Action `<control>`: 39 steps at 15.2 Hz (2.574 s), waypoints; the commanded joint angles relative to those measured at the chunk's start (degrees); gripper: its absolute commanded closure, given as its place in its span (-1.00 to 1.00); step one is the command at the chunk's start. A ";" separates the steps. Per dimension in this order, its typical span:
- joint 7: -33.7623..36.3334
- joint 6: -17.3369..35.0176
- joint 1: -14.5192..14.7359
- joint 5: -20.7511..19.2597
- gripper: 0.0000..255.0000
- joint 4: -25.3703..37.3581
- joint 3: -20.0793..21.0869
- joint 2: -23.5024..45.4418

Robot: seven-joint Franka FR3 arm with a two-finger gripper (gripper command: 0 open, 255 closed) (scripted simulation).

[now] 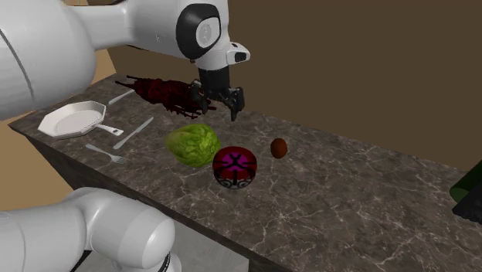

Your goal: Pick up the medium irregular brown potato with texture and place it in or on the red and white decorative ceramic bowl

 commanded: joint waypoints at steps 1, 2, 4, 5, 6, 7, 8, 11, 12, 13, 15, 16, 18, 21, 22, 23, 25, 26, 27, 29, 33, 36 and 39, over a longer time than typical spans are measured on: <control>-3.67 3.60 -0.20 -1.45 -1.00 -1.32 -2.31 1.59; -5.27 5.46 -0.18 -1.98 -1.00 -1.64 -3.34 2.85; -8.48 9.20 -0.05 -2.87 -1.00 -2.00 -5.44 5.66; -10.11 11.07 0.05 -3.21 -1.00 -2.04 -6.49 7.21; -11.75 12.94 0.17 -3.46 -1.00 -1.98 -7.53 8.85; -13.41 14.79 0.33 -3.63 -1.00 -1.83 -8.58 10.57; -15.10 16.63 0.53 -3.71 -1.00 -1.58 -9.62 12.37; -20.42 21.98 1.33 -3.22 -1.00 -0.26 -12.73 18.22; -22.30 23.69 1.67 -2.79 -1.00 0.36 -13.75 20.31; -24.24 25.35 2.03 -2.20 -1.00 1.08 -14.76 22.46; -28.38 28.49 2.78 -0.48 -1.00 2.77 -16.66 26.95; -30.60 29.95 3.12 0.67 -1.00 3.76 -17.51 29.29; -35.31 32.62 3.65 3.56 -1.00 5.99 -18.95 34.13; -42.94 35.81 3.78 9.15 -1.00 10.05 -20.17 41.68; -42.99 35.83 3.61 9.19 -1.00 10.08 -20.01 41.73; -43.35 36.52 3.54 9.70 -1.00 9.93 -19.94 42.37; -44.10 37.90 3.43 10.77 -1.00 9.67 -19.81 43.68; -44.50 38.57 3.37 11.34 -1.00 9.56 -19.74 44.35; -44.90 39.24 3.30 11.92 -1.00 9.46 -19.65 45.03; -46.00 40.93 3.08 13.50 -1.00 9.28 -19.35 46.82; -46.00 40.93 3.06 13.49 -1.00 9.28 -19.33 46.81; -46.00 40.93 3.06 13.49 -1.00 9.28 -19.33 46.81; -45.99 40.92 3.06 13.49 1.00 9.28 -19.33 46.81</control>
